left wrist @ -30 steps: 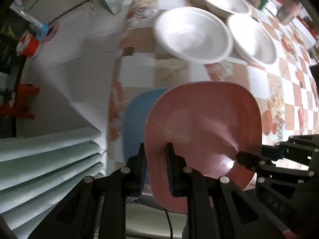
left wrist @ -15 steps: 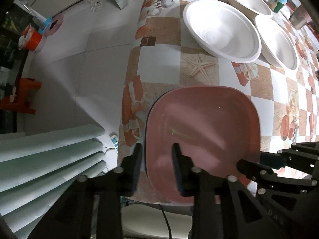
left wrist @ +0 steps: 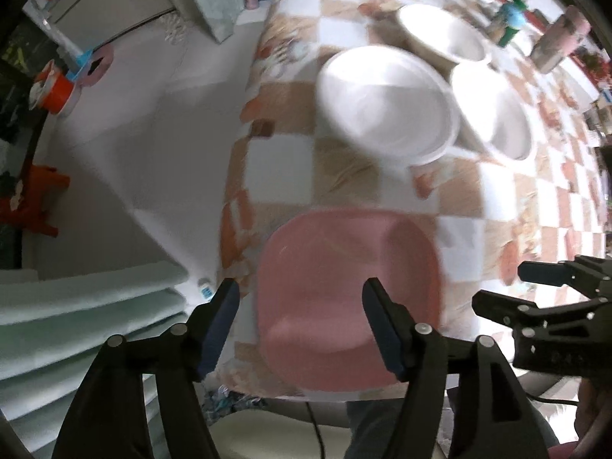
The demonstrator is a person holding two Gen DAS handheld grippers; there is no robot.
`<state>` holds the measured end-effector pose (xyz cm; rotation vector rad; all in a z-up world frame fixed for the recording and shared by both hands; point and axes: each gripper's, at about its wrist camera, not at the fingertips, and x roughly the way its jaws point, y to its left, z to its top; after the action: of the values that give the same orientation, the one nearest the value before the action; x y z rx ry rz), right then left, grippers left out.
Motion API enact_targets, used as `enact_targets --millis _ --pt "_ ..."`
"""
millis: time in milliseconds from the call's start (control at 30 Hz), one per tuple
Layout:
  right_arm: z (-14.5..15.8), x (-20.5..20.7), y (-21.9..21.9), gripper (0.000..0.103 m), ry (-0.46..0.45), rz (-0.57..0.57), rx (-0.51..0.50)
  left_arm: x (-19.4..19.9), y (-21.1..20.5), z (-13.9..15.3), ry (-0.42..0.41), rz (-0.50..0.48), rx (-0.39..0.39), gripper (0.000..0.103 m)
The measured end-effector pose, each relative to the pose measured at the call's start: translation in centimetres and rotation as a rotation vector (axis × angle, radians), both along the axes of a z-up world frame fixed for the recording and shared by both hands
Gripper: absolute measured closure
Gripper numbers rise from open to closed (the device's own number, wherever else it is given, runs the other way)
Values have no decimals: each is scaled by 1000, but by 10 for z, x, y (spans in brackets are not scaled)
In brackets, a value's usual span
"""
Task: Organize plates and bowls
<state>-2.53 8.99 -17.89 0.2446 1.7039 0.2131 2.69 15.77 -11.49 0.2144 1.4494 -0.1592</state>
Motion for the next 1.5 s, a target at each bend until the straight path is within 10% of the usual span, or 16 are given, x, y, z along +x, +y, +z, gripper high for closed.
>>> enact_targets --millis 100,500,1133,1400,1500 --pt "5 -2 -41 10 -20 -68 -33 5 -22 13 -25 -44 -30 31" --pt "21 45 -166 10 -71 -201 -156 30 -103 30 -62 -51 -72 28" --pt "-15 142 -195 11 -108 -94 -197 83 -152 0 -77 2 65 28" --pt "-26 132 -219 73 -72 -108 -83 109 -187 -8 -110 -92 93 28" --pt "-26 128 -228 80 -66 -95 -68 116 -196 -13 -99 -113 92 28"
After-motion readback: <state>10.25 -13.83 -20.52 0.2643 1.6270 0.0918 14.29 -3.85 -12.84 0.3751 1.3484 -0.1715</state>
